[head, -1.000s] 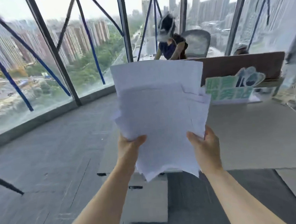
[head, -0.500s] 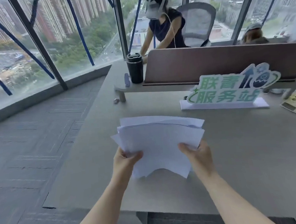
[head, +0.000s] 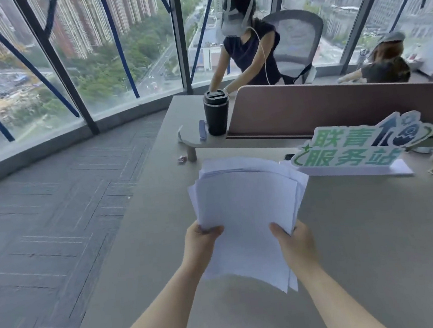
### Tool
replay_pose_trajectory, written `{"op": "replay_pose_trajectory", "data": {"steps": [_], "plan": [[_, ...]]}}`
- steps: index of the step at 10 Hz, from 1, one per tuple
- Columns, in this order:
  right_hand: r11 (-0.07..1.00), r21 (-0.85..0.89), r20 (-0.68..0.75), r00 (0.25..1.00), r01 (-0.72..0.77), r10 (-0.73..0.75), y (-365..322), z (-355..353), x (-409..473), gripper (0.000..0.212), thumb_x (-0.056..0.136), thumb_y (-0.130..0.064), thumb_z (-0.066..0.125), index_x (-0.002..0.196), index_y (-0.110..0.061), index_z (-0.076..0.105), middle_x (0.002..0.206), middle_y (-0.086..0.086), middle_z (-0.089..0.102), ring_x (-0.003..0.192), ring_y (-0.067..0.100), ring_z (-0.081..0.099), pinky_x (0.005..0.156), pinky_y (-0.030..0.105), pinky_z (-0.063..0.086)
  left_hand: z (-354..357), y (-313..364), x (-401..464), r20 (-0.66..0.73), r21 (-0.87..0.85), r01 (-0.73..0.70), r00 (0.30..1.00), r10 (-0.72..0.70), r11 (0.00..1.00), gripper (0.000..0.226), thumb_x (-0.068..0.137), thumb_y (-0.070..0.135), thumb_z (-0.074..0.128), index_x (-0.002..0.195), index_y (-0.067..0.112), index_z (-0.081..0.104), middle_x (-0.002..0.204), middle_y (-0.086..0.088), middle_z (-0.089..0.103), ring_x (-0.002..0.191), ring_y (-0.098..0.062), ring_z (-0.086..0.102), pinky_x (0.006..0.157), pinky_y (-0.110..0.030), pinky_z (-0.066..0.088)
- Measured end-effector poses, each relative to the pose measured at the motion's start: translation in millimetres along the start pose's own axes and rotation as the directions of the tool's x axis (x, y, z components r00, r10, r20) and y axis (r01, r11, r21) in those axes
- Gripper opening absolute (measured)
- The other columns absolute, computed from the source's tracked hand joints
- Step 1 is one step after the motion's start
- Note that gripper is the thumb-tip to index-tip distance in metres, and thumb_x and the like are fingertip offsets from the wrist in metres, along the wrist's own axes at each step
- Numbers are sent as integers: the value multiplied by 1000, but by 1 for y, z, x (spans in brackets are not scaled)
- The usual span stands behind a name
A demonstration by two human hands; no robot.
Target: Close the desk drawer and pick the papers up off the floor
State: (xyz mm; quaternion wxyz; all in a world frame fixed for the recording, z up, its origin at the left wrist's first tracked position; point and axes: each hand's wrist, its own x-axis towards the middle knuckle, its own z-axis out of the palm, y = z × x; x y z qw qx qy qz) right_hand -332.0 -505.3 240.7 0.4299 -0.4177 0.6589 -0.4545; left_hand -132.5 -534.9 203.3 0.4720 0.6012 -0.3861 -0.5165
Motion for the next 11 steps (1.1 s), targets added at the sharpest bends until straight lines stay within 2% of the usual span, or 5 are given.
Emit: {"op": "replay_pose_trajectory", "data": {"steps": [3, 5, 8, 10, 11], "plan": [[979, -202, 132, 990, -14, 41, -23, 139, 58, 9, 83, -11, 53, 77, -4, 54, 63, 0, 49, 55, 18, 39, 53, 30, 31, -134, 35, 81, -28, 26, 155, 988, -154, 988, 27, 54, 10, 71, 82, 11, 70, 65, 1, 72, 56, -14, 67, 56, -28, 55], [951, -263, 147, 967, -165, 208, 27, 234, 107, 11, 80, -7, 51, 79, -7, 62, 70, 9, 60, 61, 21, 47, 57, 28, 37, -188, -22, 168, -154, 173, 270, 957, -245, 947, 40, 55, 14, 61, 91, -5, 64, 81, -14, 66, 70, -26, 63, 76, -55, 57], [910, -389, 123, 971, -145, 207, 56, 283, 137, 9, 81, -11, 52, 77, -5, 56, 66, 2, 54, 61, 22, 45, 54, 29, 34, -196, -53, 214, -310, 491, 287, 940, -143, 822, 14, 76, 12, 58, 90, 9, 61, 83, -4, 62, 78, -27, 56, 60, -32, 40], [628, -769, -1, 984, -116, 180, 51, 289, 137, 32, 82, -38, 56, 100, -15, 44, 89, 4, 60, 78, 29, 61, 65, 32, 39, -194, -62, 218, -391, 641, 336, 917, -82, 691, 42, 77, 23, 63, 116, 12, 56, 121, -14, 56, 116, -36, 51, 93, -43, 43], [636, -758, -45, 983, -148, 176, 54, 281, 136, 53, 79, -50, 61, 111, -12, 43, 109, 11, 61, 96, 34, 64, 69, 33, 37, -192, -61, 207, -418, 708, 310, 908, 23, 634, 53, 82, 32, 66, 129, 12, 49, 129, -17, 49, 121, -37, 45, 96, -46, 40]]}}
